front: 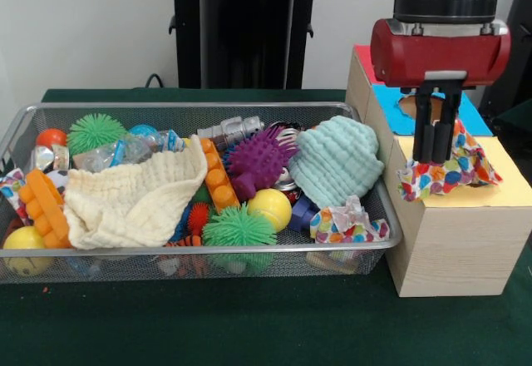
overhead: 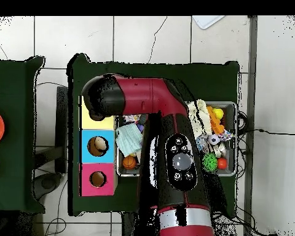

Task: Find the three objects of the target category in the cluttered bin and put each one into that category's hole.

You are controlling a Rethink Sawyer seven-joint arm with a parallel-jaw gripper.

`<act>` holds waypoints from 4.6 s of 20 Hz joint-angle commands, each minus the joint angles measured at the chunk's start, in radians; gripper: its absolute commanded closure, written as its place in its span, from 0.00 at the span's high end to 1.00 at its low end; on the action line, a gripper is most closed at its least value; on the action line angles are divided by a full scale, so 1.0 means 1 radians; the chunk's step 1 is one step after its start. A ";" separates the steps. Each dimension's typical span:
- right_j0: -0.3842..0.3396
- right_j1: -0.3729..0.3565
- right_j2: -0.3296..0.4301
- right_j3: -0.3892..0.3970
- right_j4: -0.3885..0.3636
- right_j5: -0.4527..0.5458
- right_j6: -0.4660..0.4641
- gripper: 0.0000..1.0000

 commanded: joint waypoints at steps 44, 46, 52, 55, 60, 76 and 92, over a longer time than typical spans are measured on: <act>0.054 -0.021 0.048 0.272 0.139 0.042 0.162 0.00; 0.060 -0.013 0.044 0.264 0.145 0.038 0.164 0.00; 0.065 -0.002 0.035 0.265 0.153 0.008 0.157 0.00; 0.054 0.024 0.035 0.281 0.135 -0.055 0.139 0.00; 0.059 0.130 -0.025 0.278 0.030 -0.190 0.115 0.00; 0.077 0.267 -0.085 0.200 0.007 -0.268 0.109 0.00; 0.068 0.194 -0.017 0.279 0.131 -0.144 0.146 0.00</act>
